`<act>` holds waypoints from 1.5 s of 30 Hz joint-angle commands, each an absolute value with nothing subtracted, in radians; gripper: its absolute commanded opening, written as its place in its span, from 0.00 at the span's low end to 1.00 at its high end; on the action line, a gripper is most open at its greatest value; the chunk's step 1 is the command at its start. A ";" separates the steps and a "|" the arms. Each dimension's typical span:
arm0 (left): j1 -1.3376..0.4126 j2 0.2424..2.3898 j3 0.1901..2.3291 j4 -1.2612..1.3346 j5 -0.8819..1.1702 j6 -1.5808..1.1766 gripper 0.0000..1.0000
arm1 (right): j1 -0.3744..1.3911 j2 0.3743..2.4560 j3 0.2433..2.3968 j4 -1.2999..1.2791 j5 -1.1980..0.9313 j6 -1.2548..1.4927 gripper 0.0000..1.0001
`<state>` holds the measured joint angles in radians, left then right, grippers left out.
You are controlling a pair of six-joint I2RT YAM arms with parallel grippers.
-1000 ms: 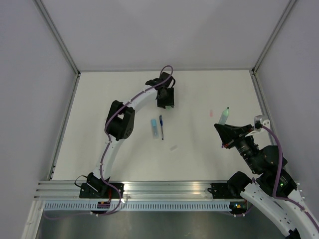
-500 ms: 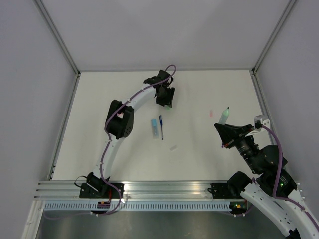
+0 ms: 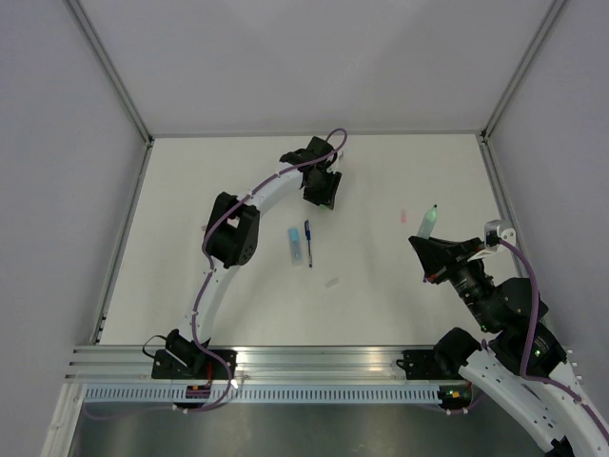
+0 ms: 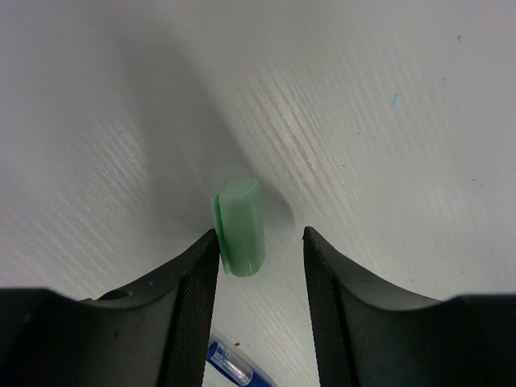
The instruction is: Insert the pens into the pen caps
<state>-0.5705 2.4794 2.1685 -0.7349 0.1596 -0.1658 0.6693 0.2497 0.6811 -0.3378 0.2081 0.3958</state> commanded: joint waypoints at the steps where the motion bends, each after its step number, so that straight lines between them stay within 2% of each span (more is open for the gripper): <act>1: -0.577 2.525 2.200 -0.747 0.137 -0.118 0.51 | 0.666 0.255 0.698 -0.325 0.224 0.387 0.00; 9: -0.588 2.539 2.212 -0.756 0.075 -0.115 0.48 | 0.666 0.255 0.698 -0.327 0.221 0.388 0.00; 16: -0.595 2.557 2.227 -0.756 0.064 -0.106 0.40 | 0.667 0.252 0.698 -0.327 0.222 0.387 0.00; 21: -0.600 2.566 2.229 -0.770 0.081 -0.109 0.23 | 0.666 0.255 0.698 -0.321 0.218 0.388 0.00; 22: -0.600 2.566 2.226 -0.773 0.080 -0.110 0.18 | 0.666 0.255 0.698 -0.321 0.216 0.388 0.00; 23: -0.600 2.566 2.223 -0.779 0.081 -0.112 0.07 | 0.666 0.258 0.698 -0.319 0.212 0.390 0.00; 24: -0.600 2.563 2.220 -0.781 0.083 -0.120 0.03 | 0.667 0.262 0.696 -0.319 0.210 0.390 0.00; 28: -0.600 2.488 2.084 -0.729 0.113 -0.146 0.02 | 0.666 0.281 0.695 -0.311 0.203 0.390 0.00; 35: -0.597 2.226 1.858 -0.586 0.196 -0.247 0.02 | 0.667 0.337 0.683 -0.290 0.154 0.414 0.00; 39: -0.592 2.068 1.717 -0.421 0.319 -0.363 0.02 | 0.667 0.420 0.673 -0.241 0.039 0.442 0.00; 43: -0.592 1.895 1.524 -0.220 0.471 -0.463 0.02 | 0.667 0.538 0.641 -0.137 -0.220 0.449 0.00; 45: -0.592 1.800 1.432 -0.132 0.566 -0.535 0.02 | 0.667 0.589 0.612 -0.073 -0.262 0.465 0.00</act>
<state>-0.5911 1.9751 1.5188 -0.3889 0.3756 -0.3794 0.6693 0.5327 0.6518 -0.2070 -0.0803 0.4339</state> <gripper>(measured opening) 0.270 0.095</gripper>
